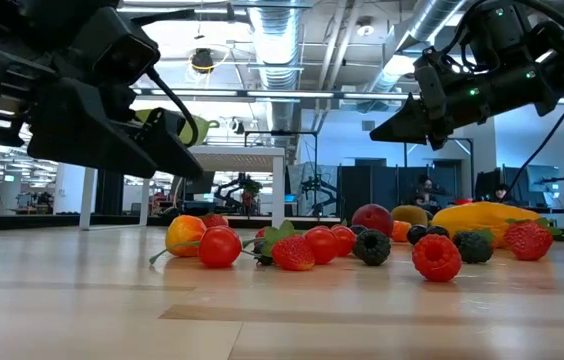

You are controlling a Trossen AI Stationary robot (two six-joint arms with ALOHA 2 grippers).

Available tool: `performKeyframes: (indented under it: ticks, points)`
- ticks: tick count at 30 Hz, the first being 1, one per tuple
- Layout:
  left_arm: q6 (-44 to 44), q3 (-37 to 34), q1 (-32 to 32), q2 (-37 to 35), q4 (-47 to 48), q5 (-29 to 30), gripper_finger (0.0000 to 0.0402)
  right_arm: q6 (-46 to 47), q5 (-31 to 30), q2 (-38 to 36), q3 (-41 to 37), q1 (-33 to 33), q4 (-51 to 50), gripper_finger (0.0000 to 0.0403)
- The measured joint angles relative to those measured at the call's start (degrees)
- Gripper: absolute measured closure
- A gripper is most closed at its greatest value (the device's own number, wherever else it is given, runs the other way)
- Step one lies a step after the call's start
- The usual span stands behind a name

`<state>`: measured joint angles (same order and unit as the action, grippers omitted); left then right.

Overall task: Pick & Place Fruit
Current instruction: Put the peach into the green strainer bowl on the shelf

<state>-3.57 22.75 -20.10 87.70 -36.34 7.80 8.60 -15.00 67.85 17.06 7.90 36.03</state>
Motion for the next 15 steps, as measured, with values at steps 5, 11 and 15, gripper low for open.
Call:
performKeyframes:
  ticks: [5,11,15]
  points:
    - [0.02,0.02,-1.45,3.93,-1.70,1.19,0.0110,0.00,0.00,0.00,0.00,0.01,0.02,0.0397]
    - [0.02,0.20,-2.16,9.72,-8.21,1.48,0.0110,0.00,0.00,0.00,0.00,0.00,0.02,0.0397]
    - [0.01,1.78,-2.14,12.08,-8.64,2.83,0.0110,0.00,0.00,0.00,0.00,0.01,0.01,0.0397]
